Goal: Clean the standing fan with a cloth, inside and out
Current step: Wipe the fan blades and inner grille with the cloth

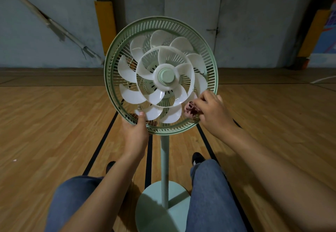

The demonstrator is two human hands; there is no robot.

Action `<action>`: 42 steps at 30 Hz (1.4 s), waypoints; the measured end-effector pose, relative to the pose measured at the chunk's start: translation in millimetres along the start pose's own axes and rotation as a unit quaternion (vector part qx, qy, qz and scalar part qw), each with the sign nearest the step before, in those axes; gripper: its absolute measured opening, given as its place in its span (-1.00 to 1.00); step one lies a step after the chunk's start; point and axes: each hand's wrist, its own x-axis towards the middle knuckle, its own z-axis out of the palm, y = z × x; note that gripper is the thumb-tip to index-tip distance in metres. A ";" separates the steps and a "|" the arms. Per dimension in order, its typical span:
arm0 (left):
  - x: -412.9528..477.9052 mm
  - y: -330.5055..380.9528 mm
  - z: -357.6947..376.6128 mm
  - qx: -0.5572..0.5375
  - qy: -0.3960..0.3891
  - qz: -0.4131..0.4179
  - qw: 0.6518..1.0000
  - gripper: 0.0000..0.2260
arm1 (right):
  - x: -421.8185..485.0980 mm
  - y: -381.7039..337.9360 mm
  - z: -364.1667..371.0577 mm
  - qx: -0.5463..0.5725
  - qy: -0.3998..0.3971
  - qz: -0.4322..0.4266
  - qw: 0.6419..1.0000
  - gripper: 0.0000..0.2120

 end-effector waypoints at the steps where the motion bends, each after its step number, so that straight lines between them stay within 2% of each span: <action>1: 0.7 -0.6 0.1 -0.001 0.000 -0.002 1.000 -0.65 | 1.9 1.6 -2.4 -0.004 0.016 0.013 1.000 -0.67; 6: 2.3 -1.3 -1.7 0.003 0.004 -0.014 1.000 -0.67 | 24.1 10.0 -10.4 -0.009 0.071 0.052 0.996 -0.63; 13: 3.8 0.0 -5.1 0.004 0.000 -0.008 1.000 -0.63 | 12.2 7.4 -2.7 -0.017 0.031 0.038 0.999 -0.75; 23: 2.2 0.0 -1.2 0.016 -0.005 0.007 1.000 -0.66 | -6.6 -7.3 7.7 -0.024 -0.037 -0.013 0.999 -0.70; 30: 3.3 -0.8 -4.0 0.030 0.001 0.001 1.000 -0.66 | -5.5 -17.6 15.0 0.011 -0.054 -0.007 0.998 -0.74; 42: 0.7 -3.3 -2.3 0.028 -0.005 -0.007 1.000 -0.67 | 16.4 0.3 -2.9 0.041 0.093 0.106 0.989 -0.80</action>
